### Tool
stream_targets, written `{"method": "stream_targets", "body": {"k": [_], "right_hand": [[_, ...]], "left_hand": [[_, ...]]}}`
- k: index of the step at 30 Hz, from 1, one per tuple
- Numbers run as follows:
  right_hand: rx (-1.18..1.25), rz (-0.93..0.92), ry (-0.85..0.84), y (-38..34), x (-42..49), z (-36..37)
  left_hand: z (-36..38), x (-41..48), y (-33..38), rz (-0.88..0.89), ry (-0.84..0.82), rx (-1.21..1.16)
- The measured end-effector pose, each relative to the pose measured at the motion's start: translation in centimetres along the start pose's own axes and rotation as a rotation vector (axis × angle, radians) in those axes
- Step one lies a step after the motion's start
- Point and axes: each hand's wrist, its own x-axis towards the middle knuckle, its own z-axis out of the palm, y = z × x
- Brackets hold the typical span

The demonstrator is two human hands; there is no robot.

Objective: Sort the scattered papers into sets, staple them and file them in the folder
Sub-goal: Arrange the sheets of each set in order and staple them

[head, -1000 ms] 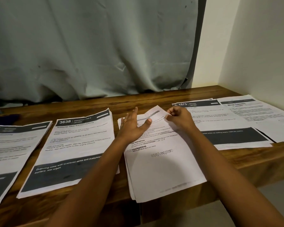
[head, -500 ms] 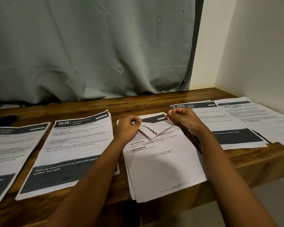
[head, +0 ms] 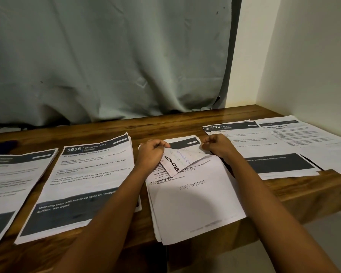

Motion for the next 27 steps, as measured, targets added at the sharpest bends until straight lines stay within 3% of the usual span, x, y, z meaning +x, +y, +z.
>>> {"method": "stream_targets", "body": {"k": [10, 16, 27], "right_hand": [[-0.014, 0.013, -0.014, 0.1, -0.1, 0.2], [0.127, 0.052, -0.037, -0.5, -0.4, -0.3], [0.160, 0.031, 0.048, -0.1, -0.4, -0.8]], "left_hand": [[0.1, 0.1, -0.3, -0.004, 0.014, -0.033], [0.2, 0.4, -0.5, 0.000, 0.015, -0.029], [0.2, 0.6, -0.5, 0.136, 0.043, -0.061]]}}
